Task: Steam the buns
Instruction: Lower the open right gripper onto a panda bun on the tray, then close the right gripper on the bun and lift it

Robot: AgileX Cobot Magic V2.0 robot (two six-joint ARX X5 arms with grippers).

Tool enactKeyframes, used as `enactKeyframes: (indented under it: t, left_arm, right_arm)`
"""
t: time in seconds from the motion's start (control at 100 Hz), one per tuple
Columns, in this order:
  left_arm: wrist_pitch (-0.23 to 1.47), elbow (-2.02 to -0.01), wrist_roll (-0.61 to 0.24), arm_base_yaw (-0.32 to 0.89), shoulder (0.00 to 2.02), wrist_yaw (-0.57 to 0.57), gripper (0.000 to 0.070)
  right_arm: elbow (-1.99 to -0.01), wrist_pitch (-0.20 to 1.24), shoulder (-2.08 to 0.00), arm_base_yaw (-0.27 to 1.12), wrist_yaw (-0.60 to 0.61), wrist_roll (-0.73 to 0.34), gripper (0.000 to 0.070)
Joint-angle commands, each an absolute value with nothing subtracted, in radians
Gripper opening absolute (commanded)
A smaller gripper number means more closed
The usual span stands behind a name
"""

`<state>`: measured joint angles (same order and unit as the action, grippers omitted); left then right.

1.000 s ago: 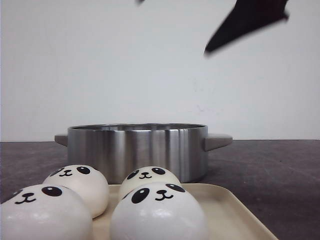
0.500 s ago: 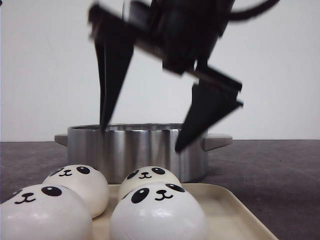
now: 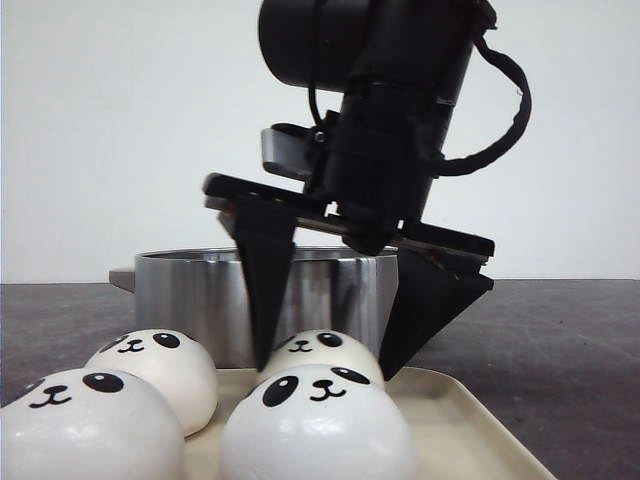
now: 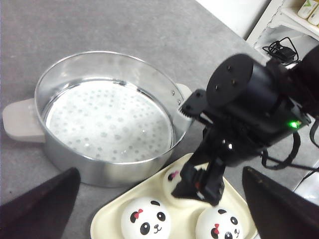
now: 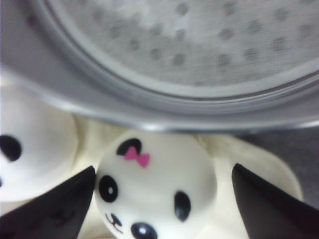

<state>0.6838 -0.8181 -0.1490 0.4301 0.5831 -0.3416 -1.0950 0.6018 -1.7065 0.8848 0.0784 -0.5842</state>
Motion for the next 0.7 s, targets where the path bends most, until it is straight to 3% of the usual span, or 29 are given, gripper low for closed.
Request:
enactKeyframes:
  t: [0.0,0.11,0.33,0.4,0.47,0.69]
  left_arm:
    - [0.683,-0.841,-0.142,0.435,0.587,-0.336,0.0631]
    - [0.688,-0.841,-0.142,0.435,0.588,-0.331,0.0631]
    - [0.688,-0.841,-0.139,0.435,0.588,-0.309,0.0631]
    - [0.688,-0.841,-0.139,0.435,0.588,-0.309,0.0631]
    - [0.688,-0.841,-0.139,0.435,0.588,-0.305,0.0631]
    - [0.688,-0.841,-0.139,0.435,0.588,-0.303,0.0631]
  right_arm:
    - [-1.113,0.598,-1.726,0.897,0.081,-0.596,0.0517]
    - [-1.113,0.600,-1.726,0.897,0.090,-0.603,0.0495]
    - [-1.113,0.631,-1.742,0.901,0.110,-0.617,0.0274]
    - [-1.113,0.642,-1.745,0.901,0.109,-0.617,0.0167]
    - [-1.113,0.652,-1.745,0.901,0.104,-0.608,0.0000]
    - [-1.113,0.654,-1.740,0.910,0.078,-0.595,0.0000]
